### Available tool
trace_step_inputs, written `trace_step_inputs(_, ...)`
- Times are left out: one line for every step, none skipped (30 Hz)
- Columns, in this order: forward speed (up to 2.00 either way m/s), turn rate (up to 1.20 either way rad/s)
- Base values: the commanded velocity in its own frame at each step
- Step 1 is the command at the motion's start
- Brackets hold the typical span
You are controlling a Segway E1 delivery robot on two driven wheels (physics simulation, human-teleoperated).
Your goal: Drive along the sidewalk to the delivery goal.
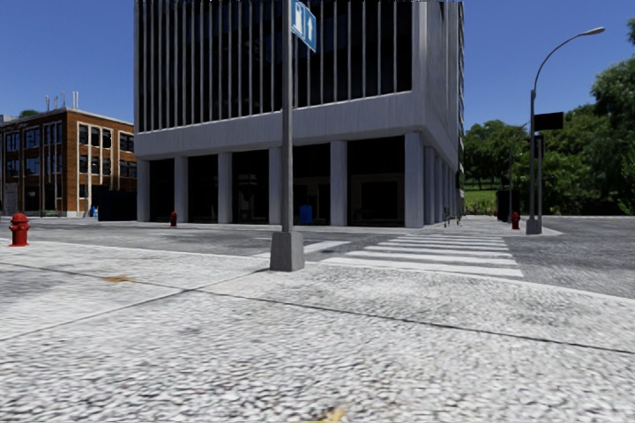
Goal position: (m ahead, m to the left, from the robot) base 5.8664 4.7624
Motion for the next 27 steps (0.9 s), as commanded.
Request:
trace_step_inputs(1.31,0.67)
trace_step_inputs(1.31,0.67)
trace_step_inputs(1.31,0.67)
trace_step_inputs(1.31,0.67)
trace_step_inputs(1.31,0.67)
trace_step_inputs(1.31,0.67)
trace_step_inputs(1.31,0.68)
trace_step_inputs(1.31,0.68)
trace_step_inputs(1.31,0.68)
trace_step_inputs(1.31,0.68)
trace_step_inputs(1.32,0.68)
trace_step_inputs(1.32,0.68)
trace_step_inputs(1.32,0.68)
trace_step_inputs(1.33,0.68)
trace_step_inputs(1.33,0.68)
trace_step_inputs(1.37,0.68)
trace_step_inputs(1.4,0.67)
trace_step_inputs(1.43,0.67)
trace_step_inputs(1.46,0.67)
trace_step_inputs(1.47,0.67)
trace_step_inputs(1.47,0.67)
trace_step_inputs(1.47,0.67)
trace_step_inputs(1.47,0.67)
trace_step_inputs(1.47,0.67)
trace_step_inputs(1.47,0.67)
trace_step_inputs(1.47,0.67)
trace_step_inputs(1.47,0.67)
